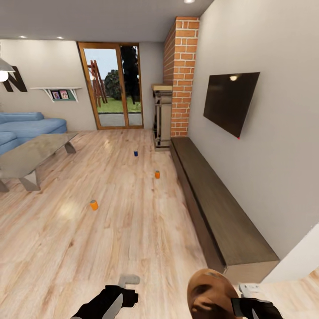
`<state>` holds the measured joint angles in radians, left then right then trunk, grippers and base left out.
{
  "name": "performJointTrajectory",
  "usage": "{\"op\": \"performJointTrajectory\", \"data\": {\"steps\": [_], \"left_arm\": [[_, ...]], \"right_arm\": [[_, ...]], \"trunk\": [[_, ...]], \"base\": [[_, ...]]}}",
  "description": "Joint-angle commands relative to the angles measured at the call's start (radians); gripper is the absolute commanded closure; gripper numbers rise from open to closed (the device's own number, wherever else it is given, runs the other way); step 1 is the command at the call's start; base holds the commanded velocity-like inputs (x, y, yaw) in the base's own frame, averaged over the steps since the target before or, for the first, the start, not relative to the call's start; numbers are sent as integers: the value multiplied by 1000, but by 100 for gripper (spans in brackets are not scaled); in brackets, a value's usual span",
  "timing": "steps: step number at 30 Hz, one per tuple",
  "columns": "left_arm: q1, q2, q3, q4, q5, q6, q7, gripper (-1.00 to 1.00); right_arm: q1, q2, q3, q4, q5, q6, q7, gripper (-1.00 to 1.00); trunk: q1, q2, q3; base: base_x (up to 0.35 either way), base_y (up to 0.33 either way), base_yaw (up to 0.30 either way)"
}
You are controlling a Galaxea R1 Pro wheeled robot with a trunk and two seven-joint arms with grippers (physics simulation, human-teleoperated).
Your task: Put the three can of soda from the living room inside the tash can in the kitchen.
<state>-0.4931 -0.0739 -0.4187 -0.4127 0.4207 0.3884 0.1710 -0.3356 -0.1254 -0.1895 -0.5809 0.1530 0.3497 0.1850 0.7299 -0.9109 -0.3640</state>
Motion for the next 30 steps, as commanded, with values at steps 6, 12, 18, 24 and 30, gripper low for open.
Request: {"op": "performJointTrajectory", "data": {"steps": [6,12,18,24,30], "left_arm": [[1,0,0,1,0,-10,0,-100],[1,0,-1,1,-1,-13,0,-100],[1,0,-1,0,-1,-14,0,-100],[1,0,-1,0,-1,-14,-1,-100],[1,0,-2,0,-2,-14,-1,-100]], "right_arm": [[0,1,-2,-1,-12,0,7,100],[0,1,-1,-1,-13,0,8,100],[0,1,0,-1,-13,0,9,100],[0,1,1,-1,-12,1,14,100],[0,1,2,0,-12,0,19,100]], "trunk": [[0,0,0],[0,0,0],[0,0,0],[0,0,0],[0,0,0]], "base": [[240,290,14],[257,274,2],[230,290,-85],[196,310,-248],[187,316,-264]]}}
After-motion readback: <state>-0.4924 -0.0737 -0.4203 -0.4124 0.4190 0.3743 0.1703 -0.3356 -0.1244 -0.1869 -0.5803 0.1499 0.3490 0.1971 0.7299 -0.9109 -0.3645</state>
